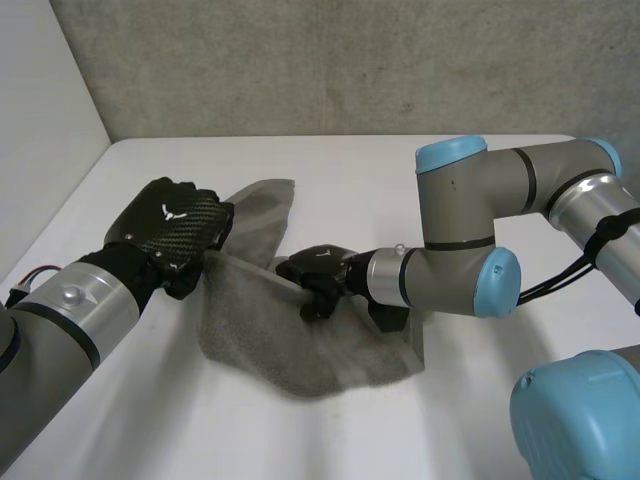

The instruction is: Fold the towel.

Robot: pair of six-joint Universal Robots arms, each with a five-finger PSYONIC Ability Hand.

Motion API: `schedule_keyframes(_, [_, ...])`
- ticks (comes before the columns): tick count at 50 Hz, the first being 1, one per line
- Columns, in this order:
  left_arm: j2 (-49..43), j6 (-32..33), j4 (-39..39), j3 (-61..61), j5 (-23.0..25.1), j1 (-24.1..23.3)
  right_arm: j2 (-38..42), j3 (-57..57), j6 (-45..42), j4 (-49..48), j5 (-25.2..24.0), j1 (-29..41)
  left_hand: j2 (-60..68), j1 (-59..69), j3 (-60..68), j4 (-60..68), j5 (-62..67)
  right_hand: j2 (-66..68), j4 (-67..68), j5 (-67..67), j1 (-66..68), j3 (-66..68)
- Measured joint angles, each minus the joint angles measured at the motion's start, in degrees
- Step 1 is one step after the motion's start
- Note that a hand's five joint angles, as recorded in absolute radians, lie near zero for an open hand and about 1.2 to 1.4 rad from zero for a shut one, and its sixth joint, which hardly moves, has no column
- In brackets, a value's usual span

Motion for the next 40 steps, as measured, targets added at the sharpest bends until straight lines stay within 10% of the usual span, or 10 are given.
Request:
schedule_keyframes(8, [-4.37, 0.02, 0.17, 0.7, -0.13, -0.03, -6.1, 4.26, -1.29, 0.25, 1.16, -2.44, 0.04, 0.0, 0.01, 0.0, 0.0, 0.68, 2.52, 1.72, 0.7, 1.9])
schedule_keyframes(25, [-13.97, -7.3, 0.18, 8.44, -0.51, -7.98, -43.35, 49.27, -19.78, -8.26, 12.08, -14.95, 0.07, 0.0, 0.04, 0.0, 0.01, 1.76, 2.53, 1.75, 0.7, 2.08])
schedule_keyframes(40, [-30.09, -8.34, 0.37, 20.89, -2.97, -11.16, -40.23, 49.73, -25.05, -9.98, 18.4, -13.06, 0.08, 0.33, 0.06, 0.01, 0.25, 1.76, 2.53, 2.02, 0.7, 2.08])
